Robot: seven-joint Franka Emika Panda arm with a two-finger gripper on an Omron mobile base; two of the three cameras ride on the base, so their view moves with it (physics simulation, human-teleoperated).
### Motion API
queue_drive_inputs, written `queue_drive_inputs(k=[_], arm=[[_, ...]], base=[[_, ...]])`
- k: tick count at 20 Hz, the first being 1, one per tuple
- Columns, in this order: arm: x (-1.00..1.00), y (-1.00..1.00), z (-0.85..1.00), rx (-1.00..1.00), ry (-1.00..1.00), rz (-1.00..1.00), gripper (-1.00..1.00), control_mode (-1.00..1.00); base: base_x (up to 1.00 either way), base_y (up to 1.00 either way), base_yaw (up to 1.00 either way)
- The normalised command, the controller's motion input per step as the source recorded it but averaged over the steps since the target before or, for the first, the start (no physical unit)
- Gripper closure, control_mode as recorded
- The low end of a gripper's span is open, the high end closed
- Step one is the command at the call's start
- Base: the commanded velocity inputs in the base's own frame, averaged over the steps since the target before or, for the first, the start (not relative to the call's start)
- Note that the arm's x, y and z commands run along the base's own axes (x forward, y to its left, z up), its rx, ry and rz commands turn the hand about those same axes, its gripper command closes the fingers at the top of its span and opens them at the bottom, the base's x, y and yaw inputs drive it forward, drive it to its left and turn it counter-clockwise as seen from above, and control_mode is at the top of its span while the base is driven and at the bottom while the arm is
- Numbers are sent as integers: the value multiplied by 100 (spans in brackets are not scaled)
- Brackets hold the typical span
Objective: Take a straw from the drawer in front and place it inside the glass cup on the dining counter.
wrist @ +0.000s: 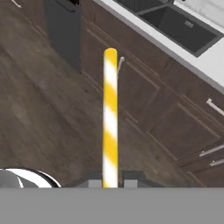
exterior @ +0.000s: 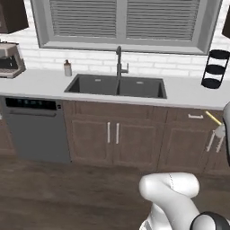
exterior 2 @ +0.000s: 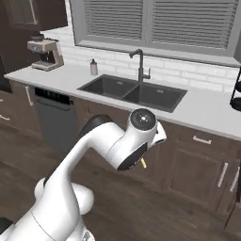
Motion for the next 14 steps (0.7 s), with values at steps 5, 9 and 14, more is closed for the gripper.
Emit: queue_drive_inputs(k=[5,9,14], arm=[[0,0,0,0,0,0,100,100],[0,0,0,0,0,0,100,100],[0,0,0,0,0,0,100,100]], base=[[-72,-9,56],[-90,-3,51],[-95,-11,48]])
